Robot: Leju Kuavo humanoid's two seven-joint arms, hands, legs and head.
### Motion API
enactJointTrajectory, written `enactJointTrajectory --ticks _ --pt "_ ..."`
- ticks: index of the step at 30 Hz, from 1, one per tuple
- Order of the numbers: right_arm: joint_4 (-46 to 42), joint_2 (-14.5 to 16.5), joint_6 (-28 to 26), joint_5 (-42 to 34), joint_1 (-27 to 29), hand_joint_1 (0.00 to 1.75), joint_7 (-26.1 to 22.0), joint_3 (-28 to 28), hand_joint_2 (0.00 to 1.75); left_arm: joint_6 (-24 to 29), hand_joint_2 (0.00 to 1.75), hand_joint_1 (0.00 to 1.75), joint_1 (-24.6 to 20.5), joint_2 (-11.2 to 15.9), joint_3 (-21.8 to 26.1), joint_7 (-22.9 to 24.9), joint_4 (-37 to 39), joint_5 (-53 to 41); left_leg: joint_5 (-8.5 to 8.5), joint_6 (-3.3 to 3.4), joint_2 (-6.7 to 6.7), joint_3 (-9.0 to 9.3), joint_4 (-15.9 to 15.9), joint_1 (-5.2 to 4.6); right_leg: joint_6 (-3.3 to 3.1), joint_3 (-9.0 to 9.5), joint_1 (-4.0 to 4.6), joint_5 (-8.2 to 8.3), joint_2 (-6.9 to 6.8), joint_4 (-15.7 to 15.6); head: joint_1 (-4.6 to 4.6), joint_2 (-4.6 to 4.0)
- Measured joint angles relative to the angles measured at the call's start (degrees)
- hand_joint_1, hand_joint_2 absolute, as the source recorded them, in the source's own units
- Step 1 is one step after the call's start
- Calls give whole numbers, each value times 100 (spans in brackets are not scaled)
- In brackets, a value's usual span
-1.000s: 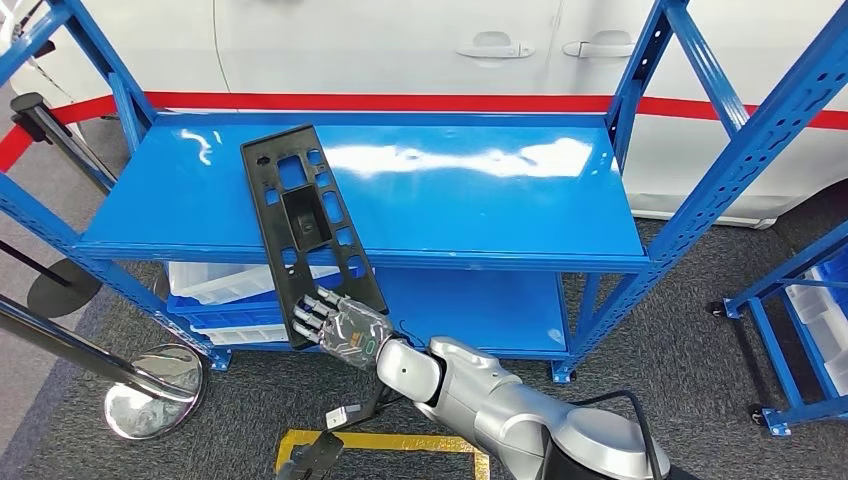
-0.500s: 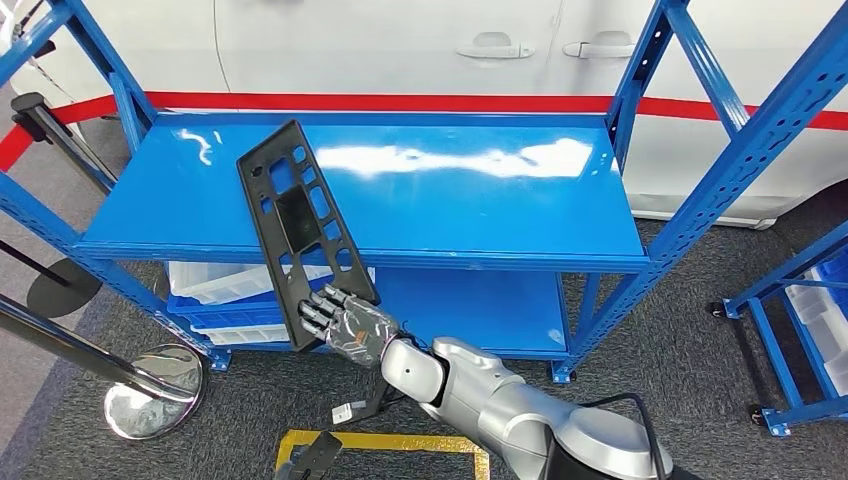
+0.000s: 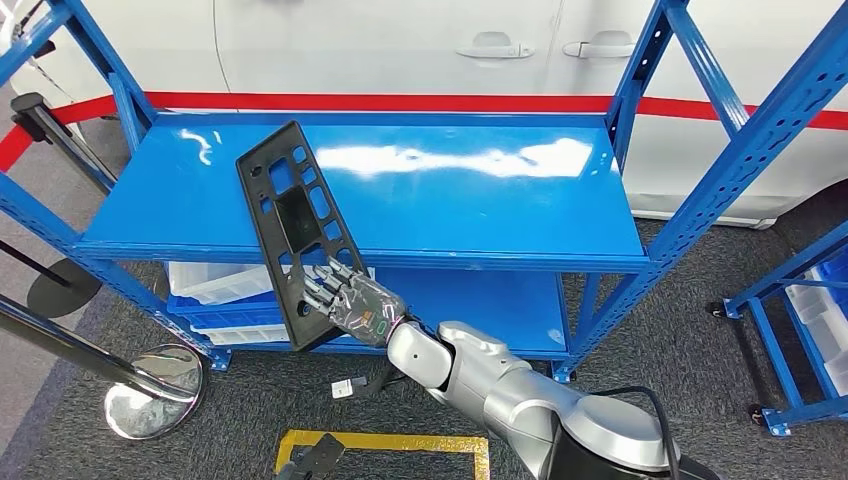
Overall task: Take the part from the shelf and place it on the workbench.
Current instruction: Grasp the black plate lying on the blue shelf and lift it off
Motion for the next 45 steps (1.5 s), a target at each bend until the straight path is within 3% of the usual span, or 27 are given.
enactJointTrajectory --ticks 6,10,24,45 --pt "0 -49 -146 160 -67 0 87 -37 175 -69 0 0 -1 2 -39 40 0 -137 0 0 0 0 0 0 0 0 0 0 0 0 0 0" --pt "0 -87 -333 247 -105 174 122 -82 175 -121 0 0 -6 18 -137 71 0 -239 0 0 0 0 0 0 0 0 0 0 0 0 0 0" --pt "0 -103 -736 568 -175 175 319 -207 175 -51 0 0 45 22 -268 105 0 -340 0 0 0 1 1 0 0 1 0 0 0 0 -1 0" --pt "0 -103 -584 725 -216 175 327 -260 175 -7 0 0 80 18 -341 93 0 -380 0 0 0 4 1 0 0 4 0 0 -1 0 0 0"
